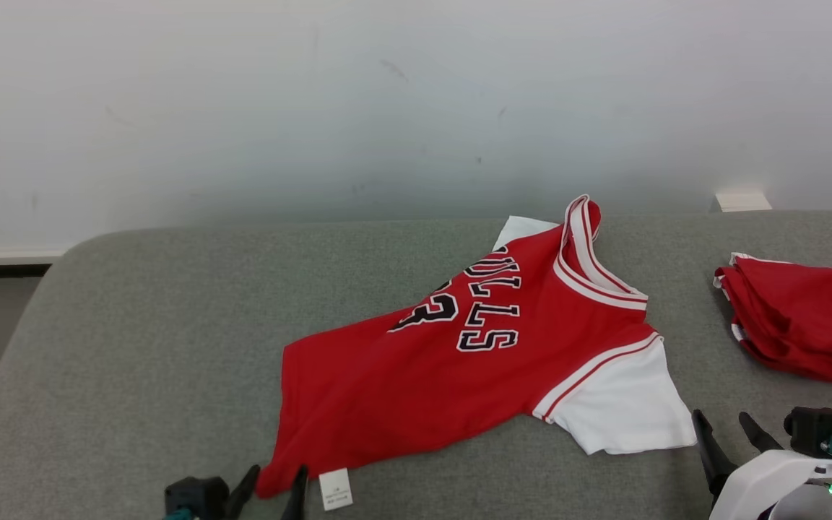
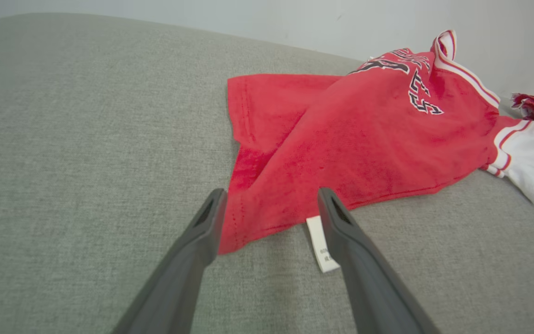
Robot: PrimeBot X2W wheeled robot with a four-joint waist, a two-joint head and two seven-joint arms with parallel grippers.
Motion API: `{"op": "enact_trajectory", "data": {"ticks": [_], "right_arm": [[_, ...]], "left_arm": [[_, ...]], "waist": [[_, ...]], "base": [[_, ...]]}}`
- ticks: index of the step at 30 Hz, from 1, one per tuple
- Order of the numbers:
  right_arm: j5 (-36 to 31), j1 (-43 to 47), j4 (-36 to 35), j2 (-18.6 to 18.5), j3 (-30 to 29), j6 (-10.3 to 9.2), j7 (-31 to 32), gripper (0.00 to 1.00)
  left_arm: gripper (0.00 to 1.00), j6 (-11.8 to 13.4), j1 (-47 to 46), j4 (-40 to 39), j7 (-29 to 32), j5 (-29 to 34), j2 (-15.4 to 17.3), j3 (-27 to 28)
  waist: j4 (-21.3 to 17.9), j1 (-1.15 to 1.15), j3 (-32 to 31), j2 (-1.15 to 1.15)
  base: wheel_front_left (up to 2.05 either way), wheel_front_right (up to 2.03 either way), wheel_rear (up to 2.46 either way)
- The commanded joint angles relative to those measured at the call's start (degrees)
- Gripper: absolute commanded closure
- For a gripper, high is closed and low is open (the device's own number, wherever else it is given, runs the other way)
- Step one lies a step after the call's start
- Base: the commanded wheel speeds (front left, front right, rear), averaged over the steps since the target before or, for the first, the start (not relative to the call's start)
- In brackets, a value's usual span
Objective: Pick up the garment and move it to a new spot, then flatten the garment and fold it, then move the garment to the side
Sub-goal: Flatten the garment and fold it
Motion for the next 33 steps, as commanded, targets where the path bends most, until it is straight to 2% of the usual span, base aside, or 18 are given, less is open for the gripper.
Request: {"op": "enact_trajectory", "data": {"ticks": [1,6,15,18,20,21,22,23,24,25,26,27,28,33], "right_arm": [[0.6,-1.2,1.7,0.0,0.2,0.0,0.9,0.0],[1.1,-5.8,8.4,1.0,1.7,0.0,3.9,0.0],[3.2,-10.6,18.1,2.9,4.2,0.01,4.8,0.0],[5.0,-10.6,19.9,4.0,6.5,0.19,5.6,0.0],[6.3,-10.3,20.2,4.7,8.2,0.24,5.9,0.15],[6.9,-10.0,20.4,4.9,9.2,0.25,5.9,0.53],[7.5,-9.7,20.5,4.9,9.9,0.26,5.8,0.56],[8.2,-9.5,20.6,4.9,10.6,0.26,5.6,0.6],[8.7,-9.4,20.7,4.8,11.3,0.25,5.4,0.77],[9.2,-9.3,20.6,4.6,12.0,0.24,4.9,0.87],[9.8,-9.3,20.4,4.4,12.6,0.22,4.4,0.87],[10.2,-9.3,20.3,4.1,13.1,0.21,3.9,1.0],[10.8,-9.3,20.1,3.8,13.6,0.19,3.1,1.0],[12.7,-10.0,19.6,2.1,15.0,0.13,-2.5,1.0]], "left_arm": [[0.0,-0.2,-0.8,0.6,0.6,-0.3,0.2,-0.2],[0.0,-0.2,-3.7,2.8,2.5,-0.3,0.4,-1.2],[0.0,-0.9,-6.8,5.6,4.6,-0.8,0.8,-3.6],[0.0,0.5,-7.1,6.7,5.6,-1.1,1.0,-2.9],[0.0,1.1,-6.9,7.3,6.0,-1.5,1.2,-2.6],[0.0,1.2,-6.8,7.8,6.4,-1.6,1.3,-2.7],[0.02,1.1,-6.7,8.2,6.9,-1.8,1.4,-2.8],[0.18,0.9,-6.6,8.6,7.2,-2.1,1.3,-2.9],[0.33,0.8,-6.4,8.9,7.6,-2.3,1.3,-3.1],[0.51,0.7,-6.3,9.0,7.8,-2.5,1.2,-3.3],[0.62,0.6,-6.4,8.9,7.4,-2.6,1.2,-3.4],[0.83,0.6,-6.5,8.8,6.9,-2.7,1.1,-3.4],[1.0,0.6,-6.7,8.7,6.3,-2.6,1.1,-3.4],[1.0,0.7,-6.5,7.8,3.4,-2.7,1.5,-3.1]], "waist": [[0.5,-0.01,0.7,0.0],[1.3,-0.01,3.4,0.0],[2.5,-0.01,6.2,0.0],[2.5,-0.01,6.3,0.0],[2.5,-0.01,6.2,0.0],[2.5,-0.01,6.1,0.0],[2.4,-0.01,5.9,0.0],[2.4,-0.01,5.7,0.0],[2.4,-0.01,5.5,0.0],[2.4,-0.01,5.3,0.0],[2.4,-0.01,5.1,0.0],[2.3,-0.01,4.9,0.0],[2.3,-0.01,4.7,0.0],[2.1,-0.01,3.0,0.0]], "base": [[0.0,0.0,0.0],[0.0,0.0,0.0],[0.0,0.0,0.0],[0.0,0.0,0.0],[0.0,0.0,0.0],[0.0,0.0,0.0],[0.0,0.0,0.0],[0.0,0.0,0.0],[0.0,0.0,0.0],[0.0,0.0,0.0],[0.0,0.0,0.0],[0.0,0.0,0.0],[0.0,0.0,0.0],[0.0,0.0,0.0]]}}
